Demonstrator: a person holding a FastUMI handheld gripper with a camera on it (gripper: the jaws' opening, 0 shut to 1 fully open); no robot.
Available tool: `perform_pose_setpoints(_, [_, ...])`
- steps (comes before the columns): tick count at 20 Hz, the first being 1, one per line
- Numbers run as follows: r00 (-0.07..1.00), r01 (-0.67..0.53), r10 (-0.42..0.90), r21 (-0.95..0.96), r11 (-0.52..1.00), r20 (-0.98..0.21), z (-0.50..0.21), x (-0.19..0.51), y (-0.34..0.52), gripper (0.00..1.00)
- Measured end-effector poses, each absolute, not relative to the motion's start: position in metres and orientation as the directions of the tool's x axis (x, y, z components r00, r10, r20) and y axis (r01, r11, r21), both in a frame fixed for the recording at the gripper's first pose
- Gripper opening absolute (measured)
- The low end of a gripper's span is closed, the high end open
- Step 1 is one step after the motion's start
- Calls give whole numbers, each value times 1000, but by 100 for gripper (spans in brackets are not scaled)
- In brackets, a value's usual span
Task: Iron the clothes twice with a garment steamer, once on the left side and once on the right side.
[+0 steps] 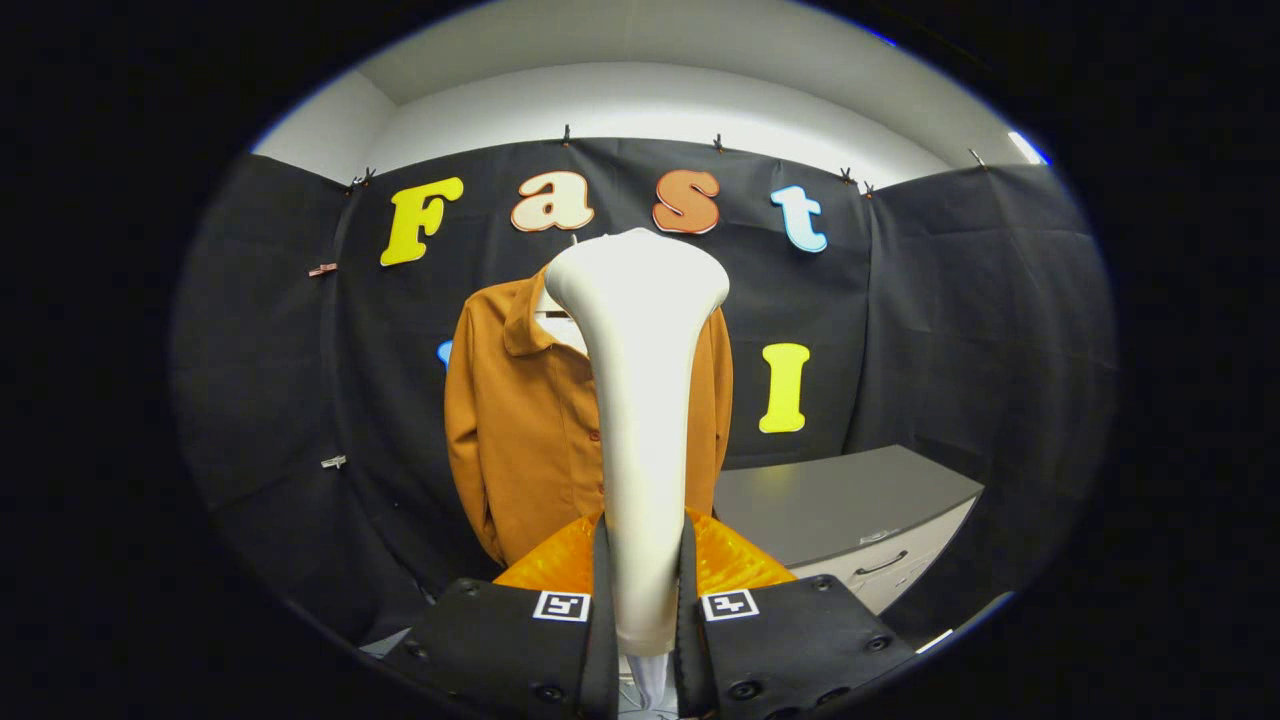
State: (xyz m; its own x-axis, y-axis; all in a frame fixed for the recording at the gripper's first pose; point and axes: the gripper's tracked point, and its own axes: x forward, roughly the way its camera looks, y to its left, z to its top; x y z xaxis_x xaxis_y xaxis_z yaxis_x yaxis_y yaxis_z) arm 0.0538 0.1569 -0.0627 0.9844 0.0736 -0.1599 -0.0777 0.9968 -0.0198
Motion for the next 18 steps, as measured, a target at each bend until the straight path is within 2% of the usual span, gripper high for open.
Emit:
perform_pose_setpoints(8, [988, -125, 124, -4, 992, -89, -36, 52, 177, 26])
perform_pose_setpoints(18, [981, -171, 168, -21, 985, -92, -36, 46, 187, 26])
